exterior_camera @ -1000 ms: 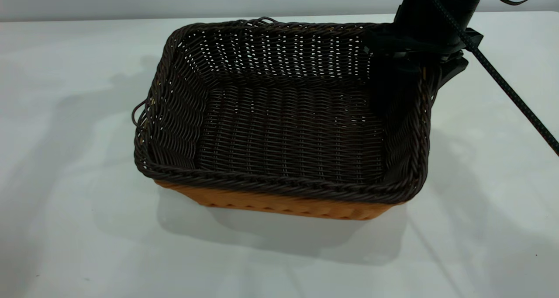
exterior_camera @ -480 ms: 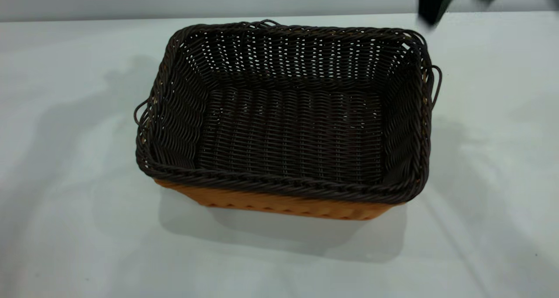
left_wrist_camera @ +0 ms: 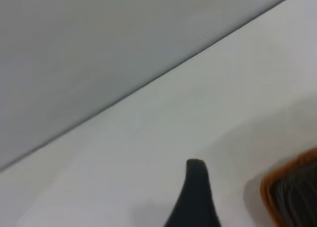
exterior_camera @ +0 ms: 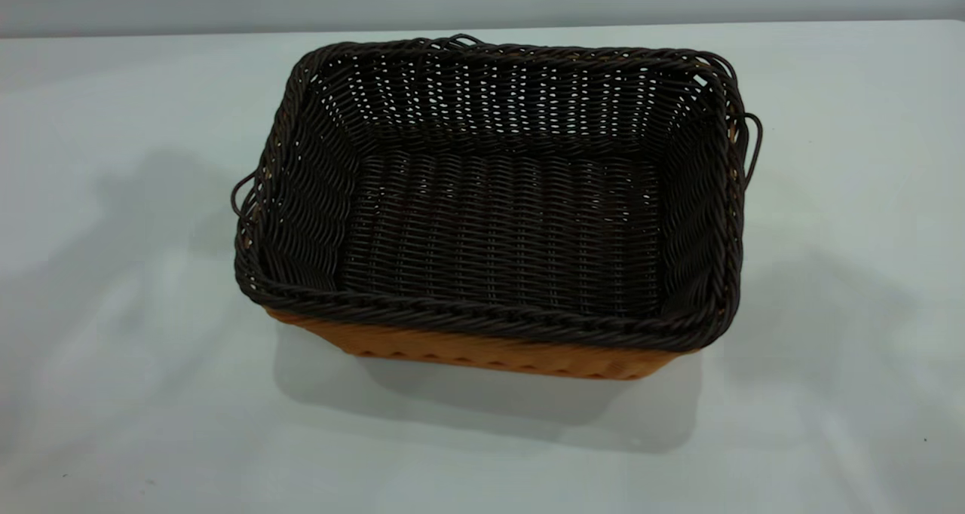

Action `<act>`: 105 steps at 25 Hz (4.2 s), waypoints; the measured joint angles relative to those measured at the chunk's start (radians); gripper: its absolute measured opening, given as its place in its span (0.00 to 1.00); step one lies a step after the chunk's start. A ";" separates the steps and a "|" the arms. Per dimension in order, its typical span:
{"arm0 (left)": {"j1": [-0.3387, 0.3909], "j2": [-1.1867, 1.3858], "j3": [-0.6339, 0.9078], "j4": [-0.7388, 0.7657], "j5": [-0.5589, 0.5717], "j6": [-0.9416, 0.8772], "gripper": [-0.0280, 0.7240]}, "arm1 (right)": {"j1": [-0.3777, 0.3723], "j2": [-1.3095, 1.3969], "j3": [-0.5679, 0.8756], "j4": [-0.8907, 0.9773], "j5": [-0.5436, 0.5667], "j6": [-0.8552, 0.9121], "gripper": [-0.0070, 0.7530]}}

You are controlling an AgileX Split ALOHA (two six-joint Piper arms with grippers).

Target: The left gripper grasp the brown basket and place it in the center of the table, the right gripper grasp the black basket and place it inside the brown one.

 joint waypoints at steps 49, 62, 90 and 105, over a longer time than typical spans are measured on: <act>0.000 -1.510 1.181 0.103 0.197 -0.355 0.77 | 0.000 -1.244 0.842 0.167 0.172 -0.132 0.78; 0.000 -1.594 1.320 0.340 0.150 -0.591 0.77 | 0.000 -1.244 0.842 0.167 0.172 -0.132 0.78; 0.070 -1.637 1.320 0.340 0.148 -0.594 0.77 | 0.000 -1.244 0.842 0.167 0.172 -0.132 0.78; 0.070 -1.637 1.320 0.340 0.148 -0.595 0.77 | -0.265 -1.244 0.842 0.161 0.172 -0.126 0.78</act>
